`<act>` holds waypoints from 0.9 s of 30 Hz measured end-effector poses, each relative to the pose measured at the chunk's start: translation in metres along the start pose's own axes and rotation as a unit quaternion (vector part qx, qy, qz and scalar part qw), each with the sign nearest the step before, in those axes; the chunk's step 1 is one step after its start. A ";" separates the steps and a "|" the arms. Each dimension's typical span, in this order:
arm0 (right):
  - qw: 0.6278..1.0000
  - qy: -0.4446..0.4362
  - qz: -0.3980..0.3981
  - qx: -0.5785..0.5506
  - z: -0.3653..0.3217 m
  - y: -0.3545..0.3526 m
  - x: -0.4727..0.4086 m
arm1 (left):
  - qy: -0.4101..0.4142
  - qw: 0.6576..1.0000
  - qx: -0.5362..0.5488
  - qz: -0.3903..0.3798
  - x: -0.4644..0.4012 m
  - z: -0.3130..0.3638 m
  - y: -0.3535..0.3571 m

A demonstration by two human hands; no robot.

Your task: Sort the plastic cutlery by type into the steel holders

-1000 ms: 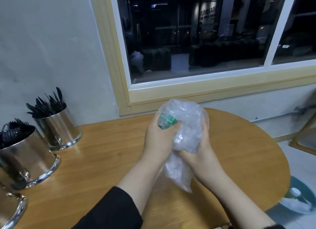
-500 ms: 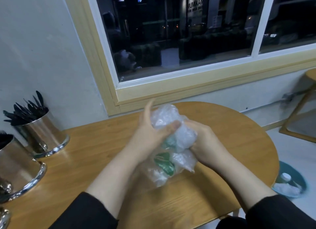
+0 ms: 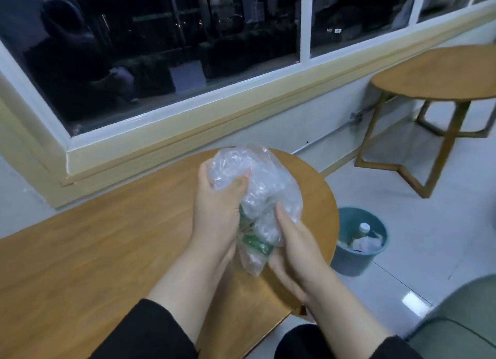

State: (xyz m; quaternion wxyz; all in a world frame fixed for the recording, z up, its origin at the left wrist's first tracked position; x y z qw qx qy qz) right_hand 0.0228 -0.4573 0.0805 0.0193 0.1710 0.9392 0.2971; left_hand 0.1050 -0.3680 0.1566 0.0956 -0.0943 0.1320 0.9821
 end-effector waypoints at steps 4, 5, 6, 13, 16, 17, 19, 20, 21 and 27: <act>0.981 -0.015 0.035 -0.191 -0.045 -0.047 -0.005 | 0.079 0.973 -0.197 -0.087 0.001 -0.031 0.070; 0.981 -0.035 0.067 -0.180 -0.059 -0.067 -0.006 | 0.087 0.956 -0.247 -0.133 0.006 -0.043 0.094; 0.984 -0.055 0.095 -0.142 -0.076 -0.085 -0.008 | 0.101 0.933 -0.295 -0.182 0.013 -0.055 0.119; 0.935 -0.205 0.240 0.161 -0.167 -0.239 -0.050 | 0.071 0.840 -0.364 -0.395 0.010 -0.131 0.246; 0.876 -0.246 0.239 0.340 -0.177 -0.296 -0.084 | 0.125 0.785 -0.481 -0.369 -0.012 -0.169 0.265; 0.854 -0.228 0.250 0.394 -0.169 -0.320 -0.103 | 0.146 0.748 -0.532 -0.369 -0.017 -0.184 0.269; 0.803 -0.182 0.285 0.490 -0.148 -0.368 -0.138 | 0.168 0.688 -0.596 -0.378 -0.021 -0.213 0.273; 0.782 -0.159 0.299 0.523 -0.133 -0.393 -0.156 | 0.171 0.674 -0.613 -0.376 -0.022 -0.225 0.272; 0.767 -0.142 0.307 0.545 -0.117 -0.413 -0.171 | 0.177 0.670 -0.622 -0.365 -0.023 -0.233 0.270; 0.673 0.120 0.252 0.685 0.001 -0.479 -0.190 | 0.226 0.702 -0.608 -0.293 -0.030 -0.235 0.265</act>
Point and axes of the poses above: each hand's wrist, its own x-axis away from the middle knuckle, its own y-axis out of the palm, z = x × y, the point moved 9 cm from there along -x, towards the middle knuckle, and after that the axes turned 4 degrees about z, right-handed, at the moved point
